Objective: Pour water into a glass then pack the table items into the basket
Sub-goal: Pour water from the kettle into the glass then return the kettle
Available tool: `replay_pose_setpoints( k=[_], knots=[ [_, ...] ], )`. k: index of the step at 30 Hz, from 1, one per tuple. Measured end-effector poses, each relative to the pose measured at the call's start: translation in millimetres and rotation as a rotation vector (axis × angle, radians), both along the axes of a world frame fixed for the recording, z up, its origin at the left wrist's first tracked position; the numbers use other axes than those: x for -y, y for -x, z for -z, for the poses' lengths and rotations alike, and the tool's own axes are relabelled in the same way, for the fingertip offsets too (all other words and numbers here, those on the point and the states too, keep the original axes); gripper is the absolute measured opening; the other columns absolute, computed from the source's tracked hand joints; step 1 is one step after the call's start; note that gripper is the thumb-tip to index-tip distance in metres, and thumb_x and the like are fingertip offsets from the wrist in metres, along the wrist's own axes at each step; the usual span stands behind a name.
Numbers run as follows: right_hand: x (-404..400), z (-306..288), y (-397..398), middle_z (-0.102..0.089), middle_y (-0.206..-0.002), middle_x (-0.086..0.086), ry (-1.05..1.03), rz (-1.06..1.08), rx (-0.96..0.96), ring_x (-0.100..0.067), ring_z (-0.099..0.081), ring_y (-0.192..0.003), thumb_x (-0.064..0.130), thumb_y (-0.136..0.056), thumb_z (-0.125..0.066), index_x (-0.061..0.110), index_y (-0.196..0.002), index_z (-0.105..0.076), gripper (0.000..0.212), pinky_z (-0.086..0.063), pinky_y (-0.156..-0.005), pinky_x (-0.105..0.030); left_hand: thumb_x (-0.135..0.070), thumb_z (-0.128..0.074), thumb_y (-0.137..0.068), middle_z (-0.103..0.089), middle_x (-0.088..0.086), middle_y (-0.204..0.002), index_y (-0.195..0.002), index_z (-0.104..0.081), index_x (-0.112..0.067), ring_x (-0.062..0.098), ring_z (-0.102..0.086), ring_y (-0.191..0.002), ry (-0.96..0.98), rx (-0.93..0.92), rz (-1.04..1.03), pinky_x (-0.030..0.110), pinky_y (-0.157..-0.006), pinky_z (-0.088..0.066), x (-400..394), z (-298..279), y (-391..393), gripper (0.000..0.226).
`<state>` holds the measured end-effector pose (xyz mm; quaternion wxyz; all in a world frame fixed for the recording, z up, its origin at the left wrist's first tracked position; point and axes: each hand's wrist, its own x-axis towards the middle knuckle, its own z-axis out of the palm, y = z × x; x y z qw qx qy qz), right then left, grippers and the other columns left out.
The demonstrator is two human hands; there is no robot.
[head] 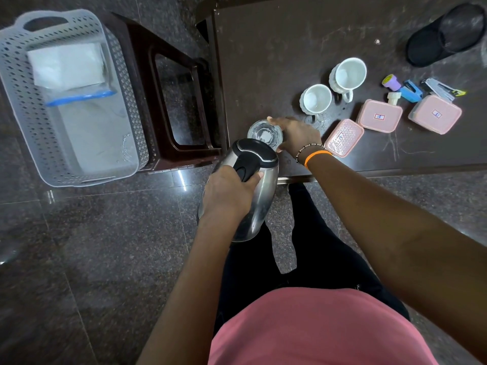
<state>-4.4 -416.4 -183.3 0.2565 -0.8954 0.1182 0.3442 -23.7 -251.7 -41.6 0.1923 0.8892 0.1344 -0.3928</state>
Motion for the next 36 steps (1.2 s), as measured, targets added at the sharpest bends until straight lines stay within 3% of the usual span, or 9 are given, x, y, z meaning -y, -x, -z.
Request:
replay_pose_setpoints(
  k=[4,9,14,20,25,30,34,36],
  knots=[
    [0.0,-0.1,-0.2,-0.052,-0.135,-0.004,-0.001,0.002,-0.006,-0.029,-0.056,-0.12,0.023,-0.078,-0.068,0.04,-0.137,-0.038,0.068,-0.047,-0.095,-0.043,-0.054,-0.062,-0.078,-0.055,0.006,-0.079,-0.064,-0.036,-0.019,0.028,-0.053,-0.074,0.007,0.002,-0.005,0.033,-0.064,-0.044,-2.5,1.9,0.9,0.046],
    [0.0,-1.2,0.8,-0.052,-0.136,-0.002,-0.007,0.028,0.011,-0.027,-0.056,-0.119,0.021,-0.076,-0.07,0.042,-0.135,-0.04,0.069,-0.047,-0.095,-0.041,-0.057,-0.064,-0.075,-0.05,0.0,-0.064,-0.065,-0.043,-0.017,0.016,-0.049,-0.058,0.055,0.002,-0.016,0.027,-0.047,-0.032,-17.7,7.0,7.6,0.046],
    [0.4,-1.8,2.2,-0.054,-0.134,-0.002,-0.008,0.038,0.032,-0.027,-0.057,-0.118,0.018,-0.074,-0.072,0.04,-0.135,-0.042,0.072,-0.048,-0.094,-0.039,-0.051,-0.072,-0.069,-0.059,0.007,-0.071,-0.085,-0.058,-0.007,0.026,-0.058,-0.07,0.16,-0.017,-0.075,0.036,-0.065,-0.047,-44.7,12.5,23.9,0.049],
    [-1.6,-4.1,3.7,-0.055,-0.133,-0.003,0.001,0.045,0.052,-0.027,-0.057,-0.118,0.02,-0.073,-0.073,0.039,-0.134,-0.043,0.072,-0.048,-0.093,-0.039,-0.044,-0.076,-0.068,-0.062,0.017,-0.077,-0.088,-0.054,-0.005,0.032,-0.06,-0.073,0.18,0.007,-0.073,0.042,-0.066,-0.049,-56.5,20.3,41.4,0.049],
    [-2.5,-5.6,3.8,-0.055,-0.133,-0.004,0.037,0.0,0.038,-0.027,-0.057,-0.118,0.026,-0.076,-0.072,0.039,-0.137,-0.038,0.071,-0.047,-0.093,-0.038,-0.044,-0.077,-0.066,-0.048,0.001,-0.06,-0.082,-0.05,-0.008,0.021,-0.046,-0.058,0.218,0.016,-0.077,0.032,-0.052,-0.037,-65.1,21.0,52.4,0.047],
    [-6.8,-14.6,6.8,-0.042,-0.139,-0.01,0.172,-0.163,0.009,-0.034,-0.053,-0.118,0.031,-0.078,-0.07,0.038,-0.144,-0.024,0.08,-0.047,-0.092,-0.046,-0.042,-0.078,-0.064,-0.048,-0.005,-0.057,-0.079,-0.051,-0.016,0.007,-0.044,-0.051,0.281,0.086,-0.134,0.021,-0.049,-0.035,-86.2,9.7,64.9,0.041],
    [-30.0,-31.2,11.5,-0.041,-0.13,-0.011,0.149,-0.12,0.147,-0.033,-0.057,-0.105,0.021,-0.079,-0.069,0.03,-0.136,-0.041,0.064,-0.053,-0.081,-0.043,-0.042,-0.082,-0.059,-0.056,-0.014,-0.054,-0.073,-0.052,-0.038,-0.004,-0.05,-0.052,0.373,0.176,-0.259,0.008,-0.05,-0.037,-110.9,-9.6,75.2,0.033],
    [-53.8,-41.3,7.9,-0.048,-0.124,-0.008,0.049,-0.057,0.223,-0.028,-0.059,-0.095,0.022,-0.08,-0.069,0.028,-0.126,-0.055,0.048,-0.05,-0.079,-0.036,-0.05,-0.075,-0.055,-0.055,-0.01,-0.056,-0.074,-0.056,-0.031,0.002,-0.046,-0.052,0.397,0.222,-0.385,0.02,-0.054,-0.042,-126.1,-21.0,79.1,0.033]
  ],
)
